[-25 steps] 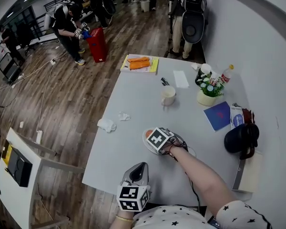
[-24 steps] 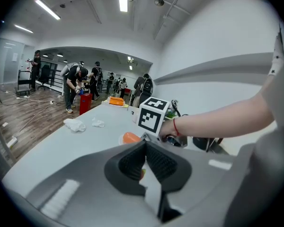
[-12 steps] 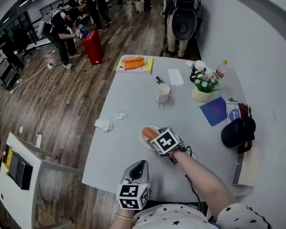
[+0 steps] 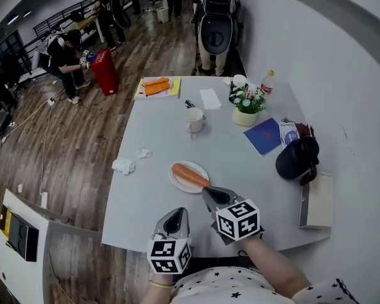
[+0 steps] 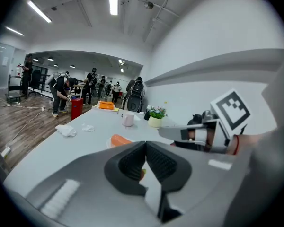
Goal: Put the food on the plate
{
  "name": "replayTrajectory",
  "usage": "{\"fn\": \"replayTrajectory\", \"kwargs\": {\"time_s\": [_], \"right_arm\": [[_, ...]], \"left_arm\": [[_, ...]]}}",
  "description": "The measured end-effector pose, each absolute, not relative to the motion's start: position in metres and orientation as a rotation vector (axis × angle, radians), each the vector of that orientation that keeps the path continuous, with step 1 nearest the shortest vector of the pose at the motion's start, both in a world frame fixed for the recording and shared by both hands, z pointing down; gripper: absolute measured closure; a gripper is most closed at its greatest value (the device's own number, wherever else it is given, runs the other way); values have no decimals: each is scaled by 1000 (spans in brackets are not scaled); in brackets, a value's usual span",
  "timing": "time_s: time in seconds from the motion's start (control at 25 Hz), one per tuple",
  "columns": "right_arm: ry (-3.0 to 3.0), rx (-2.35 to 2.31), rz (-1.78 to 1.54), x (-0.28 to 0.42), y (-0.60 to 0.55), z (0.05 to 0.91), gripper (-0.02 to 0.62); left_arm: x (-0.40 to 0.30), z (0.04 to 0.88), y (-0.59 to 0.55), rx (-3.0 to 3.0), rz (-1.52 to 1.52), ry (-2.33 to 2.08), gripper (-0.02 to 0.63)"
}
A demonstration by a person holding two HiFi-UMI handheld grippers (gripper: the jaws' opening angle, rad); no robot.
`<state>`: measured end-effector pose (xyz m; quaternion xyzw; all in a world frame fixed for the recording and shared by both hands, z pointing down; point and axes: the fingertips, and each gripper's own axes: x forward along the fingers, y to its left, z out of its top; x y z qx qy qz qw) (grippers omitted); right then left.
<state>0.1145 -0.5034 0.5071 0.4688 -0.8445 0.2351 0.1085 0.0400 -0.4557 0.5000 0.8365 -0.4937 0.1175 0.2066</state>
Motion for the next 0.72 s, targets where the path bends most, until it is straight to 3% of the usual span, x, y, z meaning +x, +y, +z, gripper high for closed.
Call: {"fn": "replayTrajectory", "kwargs": {"time_s": [0.72], "right_arm": [[-2461, 1557, 666, 131, -370, 499, 598]], "left_arm": [[56, 492, -372, 2383, 317, -1344, 598]]}}
